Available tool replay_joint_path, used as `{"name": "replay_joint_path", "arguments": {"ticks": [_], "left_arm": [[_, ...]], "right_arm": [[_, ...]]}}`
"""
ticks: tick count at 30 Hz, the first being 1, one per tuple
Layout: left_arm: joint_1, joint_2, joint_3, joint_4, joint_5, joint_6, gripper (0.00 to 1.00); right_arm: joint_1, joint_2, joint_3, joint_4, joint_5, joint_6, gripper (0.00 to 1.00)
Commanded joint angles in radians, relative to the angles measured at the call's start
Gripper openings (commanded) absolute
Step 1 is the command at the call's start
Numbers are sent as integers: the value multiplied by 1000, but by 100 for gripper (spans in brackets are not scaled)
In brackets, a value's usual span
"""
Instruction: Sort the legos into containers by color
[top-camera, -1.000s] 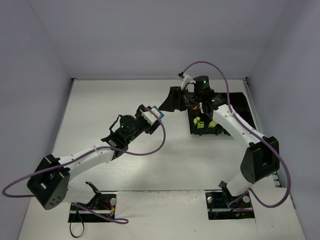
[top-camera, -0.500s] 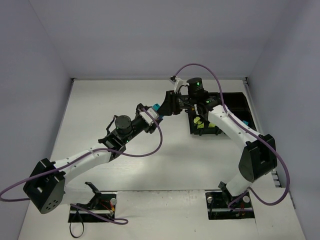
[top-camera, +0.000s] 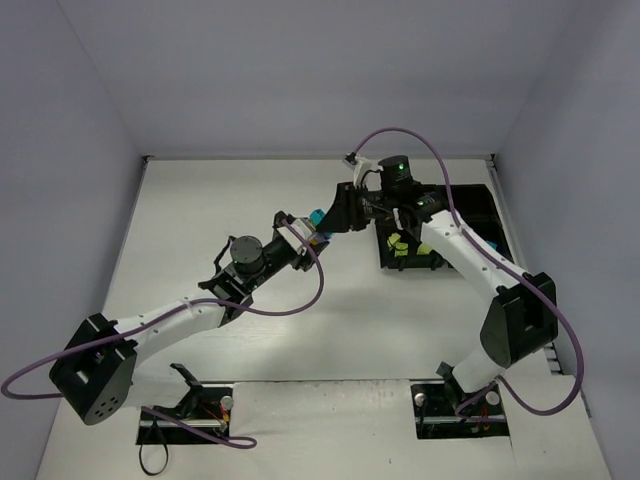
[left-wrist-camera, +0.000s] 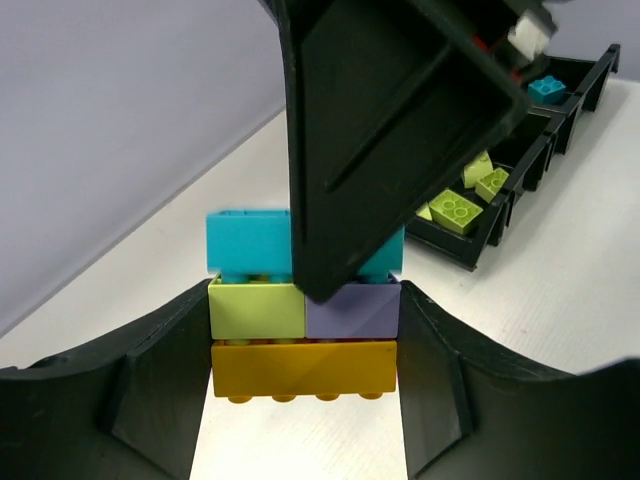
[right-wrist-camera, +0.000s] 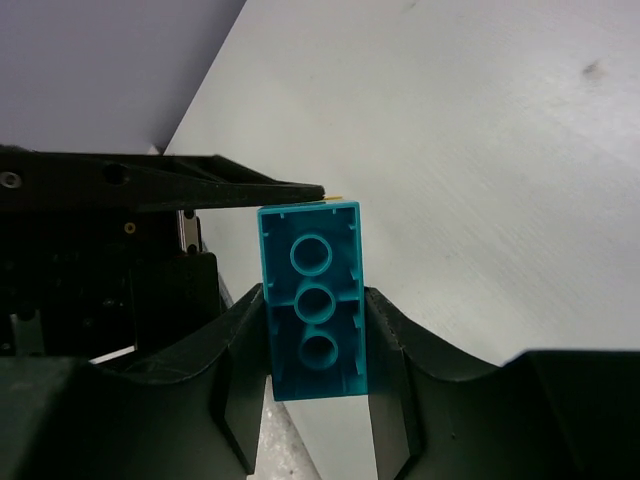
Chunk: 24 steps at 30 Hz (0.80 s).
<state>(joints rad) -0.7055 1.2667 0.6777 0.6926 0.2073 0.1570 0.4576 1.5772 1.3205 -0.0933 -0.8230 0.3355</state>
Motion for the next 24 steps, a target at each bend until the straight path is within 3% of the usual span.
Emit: {"name": "replay_joint_path", "arguments": {"ticks": [1,7,10,15,20,24], "left_arm": [[23,7,-39,-16,-16,-28,0],[26,7,-61,-31,-22,-27,0],[26,-7,-66,-25,-31,-25,0],[26,-55,-64,-25,-22,-28,0],[26,-108,-78,-13,6,-63,0],[26,-147,-92,-22,38,-74,0]], "right_arm": [[-95,-105,22,70,47,-7,0],[-143,-131,5,52,33,-19,0],[-225,-172,-20,40,111,-24,0],[-407,-233,-125,-43,506,-12,0],[-600,-263,-245,-68,715,86,4],[-651,-235,-293,-60,820,137,3]]}}
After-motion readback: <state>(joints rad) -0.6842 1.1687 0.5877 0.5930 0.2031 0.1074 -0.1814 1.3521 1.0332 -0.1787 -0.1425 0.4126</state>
